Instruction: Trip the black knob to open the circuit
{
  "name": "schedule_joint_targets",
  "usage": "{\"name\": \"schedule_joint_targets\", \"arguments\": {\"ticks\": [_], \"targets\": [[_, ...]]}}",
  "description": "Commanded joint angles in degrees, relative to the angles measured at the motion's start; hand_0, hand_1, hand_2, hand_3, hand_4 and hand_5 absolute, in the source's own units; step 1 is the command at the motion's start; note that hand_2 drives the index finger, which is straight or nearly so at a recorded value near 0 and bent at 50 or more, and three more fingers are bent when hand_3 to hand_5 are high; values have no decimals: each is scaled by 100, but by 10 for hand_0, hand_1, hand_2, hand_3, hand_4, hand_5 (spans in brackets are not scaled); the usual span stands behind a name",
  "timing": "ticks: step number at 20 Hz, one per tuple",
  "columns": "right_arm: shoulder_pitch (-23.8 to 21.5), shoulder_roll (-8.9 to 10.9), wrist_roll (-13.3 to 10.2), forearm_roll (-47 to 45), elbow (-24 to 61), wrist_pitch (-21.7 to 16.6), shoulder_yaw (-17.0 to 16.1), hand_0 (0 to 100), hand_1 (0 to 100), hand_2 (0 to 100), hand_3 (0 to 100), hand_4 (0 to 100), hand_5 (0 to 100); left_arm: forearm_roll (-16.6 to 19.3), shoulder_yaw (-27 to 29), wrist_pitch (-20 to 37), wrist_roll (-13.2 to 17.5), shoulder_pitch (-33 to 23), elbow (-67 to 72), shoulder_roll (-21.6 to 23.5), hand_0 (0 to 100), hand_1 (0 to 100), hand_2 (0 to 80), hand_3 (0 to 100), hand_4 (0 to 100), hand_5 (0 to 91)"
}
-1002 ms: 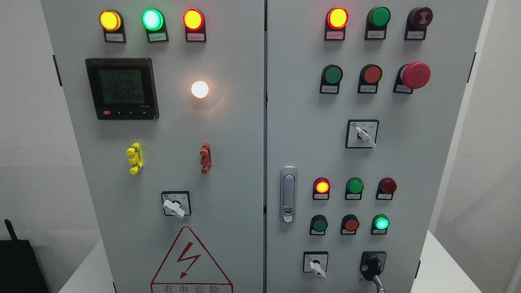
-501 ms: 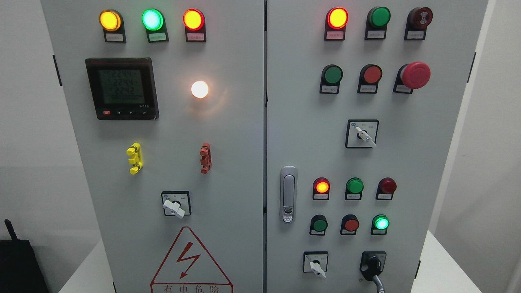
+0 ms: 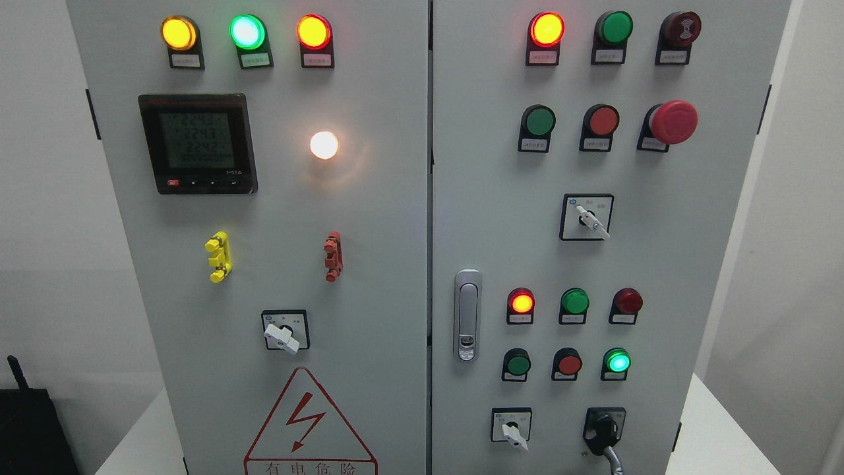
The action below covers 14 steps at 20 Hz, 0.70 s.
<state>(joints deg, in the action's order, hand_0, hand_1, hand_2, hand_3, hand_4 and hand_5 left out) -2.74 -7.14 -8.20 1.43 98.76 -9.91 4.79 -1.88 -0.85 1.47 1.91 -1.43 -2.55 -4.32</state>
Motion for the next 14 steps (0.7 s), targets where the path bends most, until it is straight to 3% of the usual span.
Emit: {"name": "schedule_joint_targets", "arguments": {"ticks": [1,14], "targets": [[115,-42,169,33,284,-275,251,0,0,124,1000,1000,1000,-5,14,20,2,12,0,1,120,389,0,0,0,0],[63,-51,160,24,310,-249,49,0,0,125,1000,1000,1000,-14,14,20,2,12,0,1,120,389,0,0,0,0]]}}
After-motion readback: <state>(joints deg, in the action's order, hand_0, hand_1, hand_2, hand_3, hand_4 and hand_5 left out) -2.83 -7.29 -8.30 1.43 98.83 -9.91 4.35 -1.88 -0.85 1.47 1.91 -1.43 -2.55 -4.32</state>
